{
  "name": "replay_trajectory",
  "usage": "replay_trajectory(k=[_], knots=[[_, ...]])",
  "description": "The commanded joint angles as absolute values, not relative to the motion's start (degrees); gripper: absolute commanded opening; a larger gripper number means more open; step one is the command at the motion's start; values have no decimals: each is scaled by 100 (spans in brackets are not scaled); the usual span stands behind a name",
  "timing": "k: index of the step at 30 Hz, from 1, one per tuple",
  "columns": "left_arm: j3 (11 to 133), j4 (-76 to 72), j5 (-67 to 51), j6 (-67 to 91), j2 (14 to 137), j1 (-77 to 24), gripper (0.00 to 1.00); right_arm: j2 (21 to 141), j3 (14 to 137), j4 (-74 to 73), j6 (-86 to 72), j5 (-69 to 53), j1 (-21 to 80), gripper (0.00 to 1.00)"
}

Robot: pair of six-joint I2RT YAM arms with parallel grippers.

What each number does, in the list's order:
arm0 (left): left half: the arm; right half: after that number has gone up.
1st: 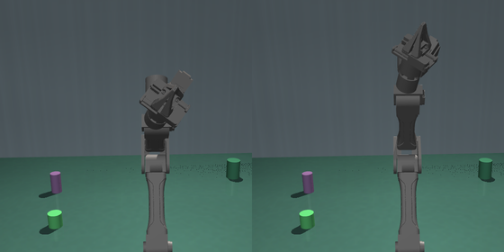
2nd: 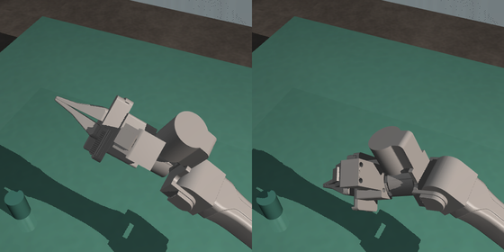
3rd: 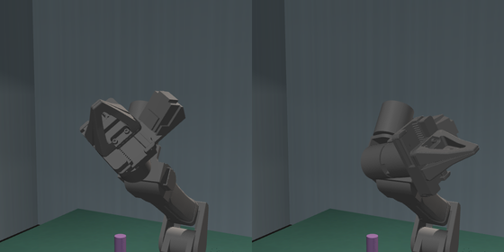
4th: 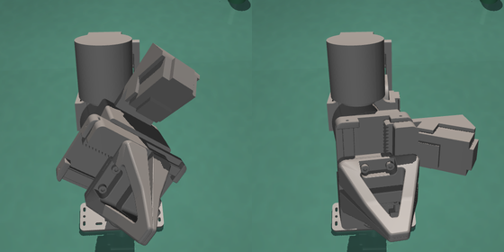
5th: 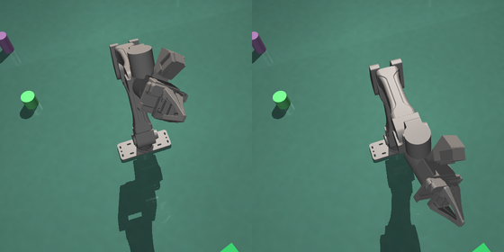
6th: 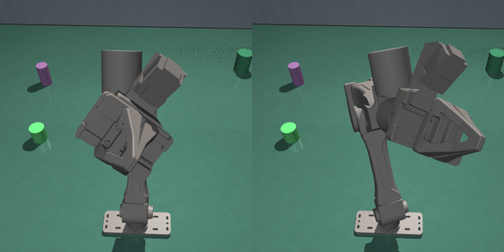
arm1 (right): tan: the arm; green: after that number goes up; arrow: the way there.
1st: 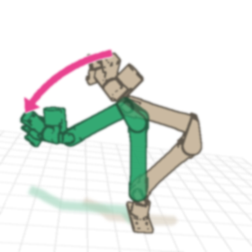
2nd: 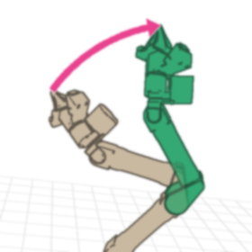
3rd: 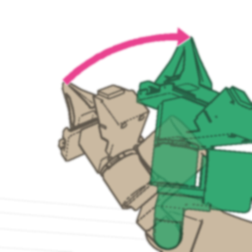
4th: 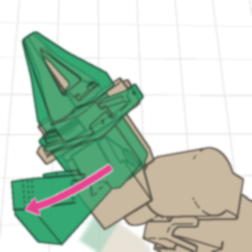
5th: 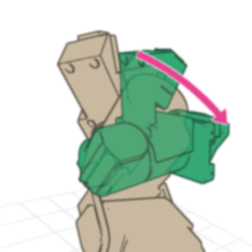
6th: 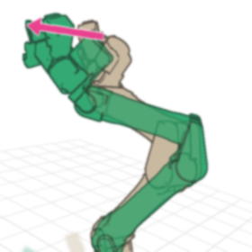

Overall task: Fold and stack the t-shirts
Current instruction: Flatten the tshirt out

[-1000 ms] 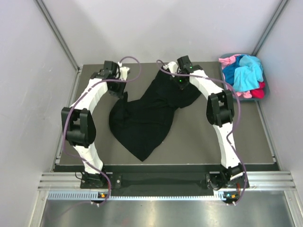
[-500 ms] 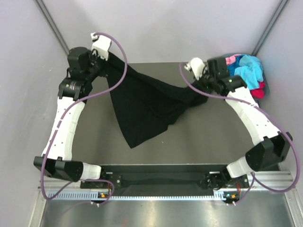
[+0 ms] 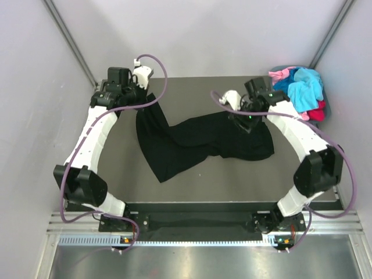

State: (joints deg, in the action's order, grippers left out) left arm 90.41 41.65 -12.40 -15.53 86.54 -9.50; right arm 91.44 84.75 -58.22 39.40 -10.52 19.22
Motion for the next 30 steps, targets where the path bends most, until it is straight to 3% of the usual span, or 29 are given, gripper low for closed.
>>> replay_trajectory(k=[1,4,10,30], knots=[[9509,4463,-1678,-1485,8946,-967,0,9930,9270,-5099,3736,-1152,1627,43],[9877,4849,-1828,-1530,9438,-967,0,10877,9807,-4966,3280,-1142,1231,42],[9994,4993,-1951,-1441,10019,-967,0,11653,10371,-4957,2998,-1196,572,43],[10099,4974,-1934,-1468,10617,-967,0,12383,10687,-4799,2725,-843,53,47]])
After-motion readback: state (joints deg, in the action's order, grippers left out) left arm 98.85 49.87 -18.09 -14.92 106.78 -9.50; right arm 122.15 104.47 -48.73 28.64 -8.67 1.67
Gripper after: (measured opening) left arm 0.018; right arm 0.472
